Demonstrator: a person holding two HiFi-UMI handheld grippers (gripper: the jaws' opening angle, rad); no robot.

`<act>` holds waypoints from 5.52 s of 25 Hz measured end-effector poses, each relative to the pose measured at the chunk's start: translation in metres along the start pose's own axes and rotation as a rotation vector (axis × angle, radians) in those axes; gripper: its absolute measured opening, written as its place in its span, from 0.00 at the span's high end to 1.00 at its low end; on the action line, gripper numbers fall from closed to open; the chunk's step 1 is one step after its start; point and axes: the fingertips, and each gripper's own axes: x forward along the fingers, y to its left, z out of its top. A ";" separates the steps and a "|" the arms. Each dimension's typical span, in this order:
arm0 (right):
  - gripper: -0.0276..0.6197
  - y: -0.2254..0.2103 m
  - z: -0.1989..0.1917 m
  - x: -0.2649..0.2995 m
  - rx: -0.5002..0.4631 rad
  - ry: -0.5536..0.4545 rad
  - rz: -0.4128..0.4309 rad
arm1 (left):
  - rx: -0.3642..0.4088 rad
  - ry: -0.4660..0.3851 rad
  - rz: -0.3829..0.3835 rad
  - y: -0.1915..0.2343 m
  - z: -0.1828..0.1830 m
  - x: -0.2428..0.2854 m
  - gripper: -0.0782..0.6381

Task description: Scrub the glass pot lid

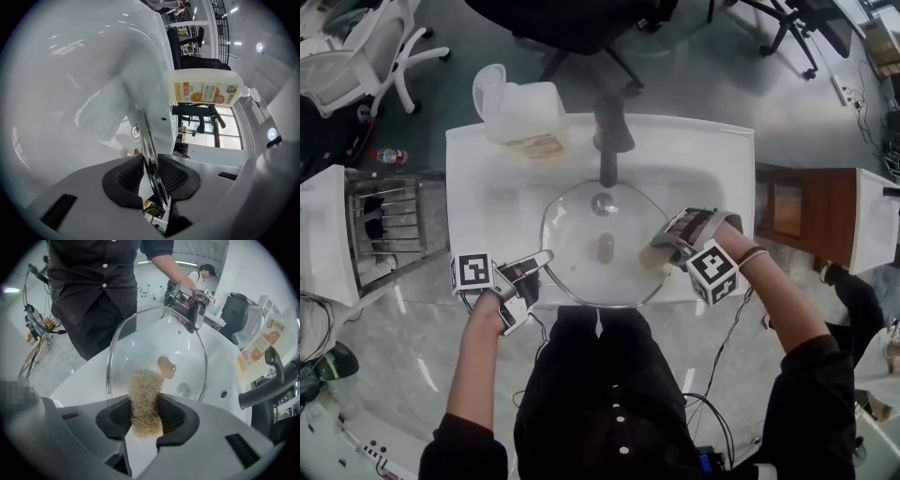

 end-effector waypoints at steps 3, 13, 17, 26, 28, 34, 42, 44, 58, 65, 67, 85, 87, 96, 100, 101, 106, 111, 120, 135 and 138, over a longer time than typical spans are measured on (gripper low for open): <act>0.73 -0.031 0.017 -0.008 0.162 -0.085 -0.111 | 0.001 -0.002 -0.010 -0.002 0.000 0.000 0.74; 0.73 -0.111 0.121 0.023 0.277 -0.286 -0.286 | 0.003 -0.004 -0.013 -0.001 0.001 0.001 0.74; 0.73 -0.107 0.134 0.030 0.268 -0.311 -0.293 | 0.007 -0.005 -0.015 -0.002 0.001 0.001 0.74; 0.73 -0.087 0.143 0.024 0.200 -0.343 -0.263 | 0.000 -0.004 0.005 0.001 0.001 0.000 0.74; 0.73 -0.080 0.143 0.021 0.171 -0.347 -0.247 | 0.004 -0.002 -0.001 0.000 0.001 0.001 0.74; 0.73 -0.050 0.131 0.010 0.058 -0.334 -0.174 | 0.009 0.005 -0.017 -0.003 0.000 0.002 0.74; 0.73 -0.013 0.103 -0.006 -0.066 -0.312 -0.066 | 0.001 0.004 -0.015 -0.003 0.000 0.001 0.74; 0.73 -0.006 0.095 -0.009 -0.092 -0.297 -0.043 | -0.003 0.003 -0.017 -0.003 0.001 0.001 0.74; 0.73 0.021 0.040 -0.017 -0.263 -0.159 0.052 | -0.010 0.007 -0.013 -0.005 -0.001 0.002 0.74; 0.73 0.015 0.041 -0.018 -0.215 -0.157 0.016 | 0.008 0.010 -0.006 -0.006 -0.001 0.002 0.74; 0.73 0.007 0.043 -0.020 -0.148 -0.170 -0.025 | 0.020 0.016 -0.012 -0.007 -0.001 0.003 0.73; 0.73 -0.077 0.058 -0.077 0.440 -0.230 -0.536 | 0.330 -0.242 0.326 -0.028 0.042 -0.043 0.85; 0.73 -0.083 0.060 -0.084 0.550 -0.259 -0.580 | 0.481 -0.311 0.355 -0.046 0.049 -0.051 0.85; 0.73 -0.106 0.078 -0.153 0.931 -0.457 -0.818 | 0.997 -0.477 0.318 -0.135 0.024 -0.063 0.86; 0.73 -0.106 0.081 -0.192 1.020 -0.546 -0.952 | 1.124 -0.547 0.280 -0.169 0.006 -0.074 0.86; 0.73 -0.106 0.082 -0.203 1.033 -0.575 -0.995 | 1.146 -0.566 0.275 -0.176 0.002 -0.078 0.86; 0.73 -0.099 0.087 -0.262 1.109 -0.682 -1.185 | 1.243 -0.673 0.268 -0.215 -0.012 -0.100 0.86; 0.73 -0.079 0.091 -0.304 1.100 -0.707 -1.324 | 1.312 -0.745 0.241 -0.246 -0.033 -0.119 0.86; 0.73 -0.054 0.084 -0.349 1.164 -0.795 -1.518 | 1.395 -0.858 0.228 -0.281 -0.050 -0.152 0.86; 0.73 -0.057 0.100 -0.358 1.106 -0.767 -1.562 | 1.423 -0.847 0.238 -0.280 -0.054 -0.149 0.86; 0.73 -0.057 0.101 -0.361 1.108 -0.768 -1.566 | 1.424 -0.847 0.238 -0.282 -0.055 -0.148 0.86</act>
